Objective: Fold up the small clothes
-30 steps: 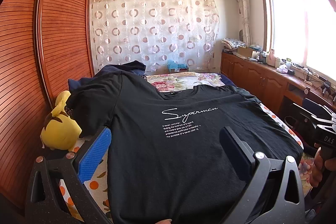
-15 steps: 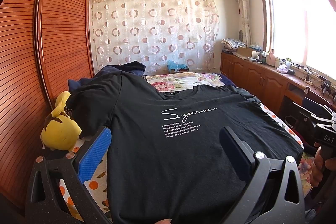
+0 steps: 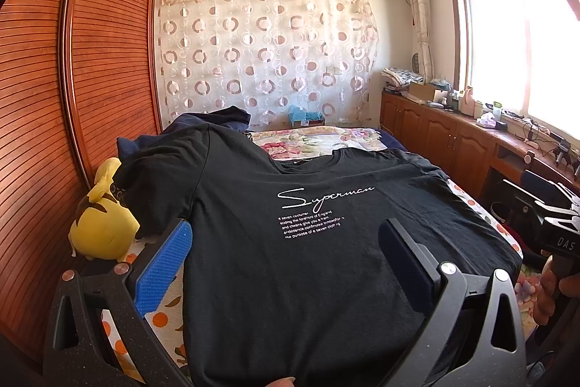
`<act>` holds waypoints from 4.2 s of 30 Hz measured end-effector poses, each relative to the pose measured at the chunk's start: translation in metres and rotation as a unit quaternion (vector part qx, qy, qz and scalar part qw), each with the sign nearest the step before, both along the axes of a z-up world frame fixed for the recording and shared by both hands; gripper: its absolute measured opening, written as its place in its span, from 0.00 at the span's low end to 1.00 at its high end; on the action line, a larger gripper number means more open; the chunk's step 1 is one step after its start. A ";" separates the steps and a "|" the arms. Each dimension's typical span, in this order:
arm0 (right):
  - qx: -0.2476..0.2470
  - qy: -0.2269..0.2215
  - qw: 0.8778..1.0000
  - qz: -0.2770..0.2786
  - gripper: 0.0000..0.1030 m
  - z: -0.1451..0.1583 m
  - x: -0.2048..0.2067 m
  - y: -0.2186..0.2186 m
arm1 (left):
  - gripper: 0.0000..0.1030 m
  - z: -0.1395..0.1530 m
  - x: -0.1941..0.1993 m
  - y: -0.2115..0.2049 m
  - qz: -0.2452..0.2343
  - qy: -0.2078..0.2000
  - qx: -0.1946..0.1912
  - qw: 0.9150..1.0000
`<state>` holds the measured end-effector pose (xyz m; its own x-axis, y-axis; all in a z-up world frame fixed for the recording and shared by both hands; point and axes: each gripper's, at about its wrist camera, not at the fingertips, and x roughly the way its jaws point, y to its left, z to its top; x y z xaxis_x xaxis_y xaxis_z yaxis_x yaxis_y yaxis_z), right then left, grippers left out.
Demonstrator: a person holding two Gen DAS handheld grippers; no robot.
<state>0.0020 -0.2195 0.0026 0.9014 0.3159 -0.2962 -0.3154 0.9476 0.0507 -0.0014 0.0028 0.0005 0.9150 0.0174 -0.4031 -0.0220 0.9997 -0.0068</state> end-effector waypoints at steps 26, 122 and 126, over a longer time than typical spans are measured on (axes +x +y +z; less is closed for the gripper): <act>0.000 -0.003 1.000 0.004 1.00 0.001 -0.001 0.000 | 1.00 0.001 -0.001 -0.001 0.000 -0.001 0.000 1.000; -0.106 0.112 0.974 0.165 1.00 -0.041 0.135 0.061 | 0.05 -0.029 0.109 0.163 -0.017 0.119 -0.083 0.989; -0.096 0.107 0.976 0.161 1.00 -0.040 0.134 0.058 | 0.05 -0.004 0.118 0.122 -0.078 0.115 -0.079 0.987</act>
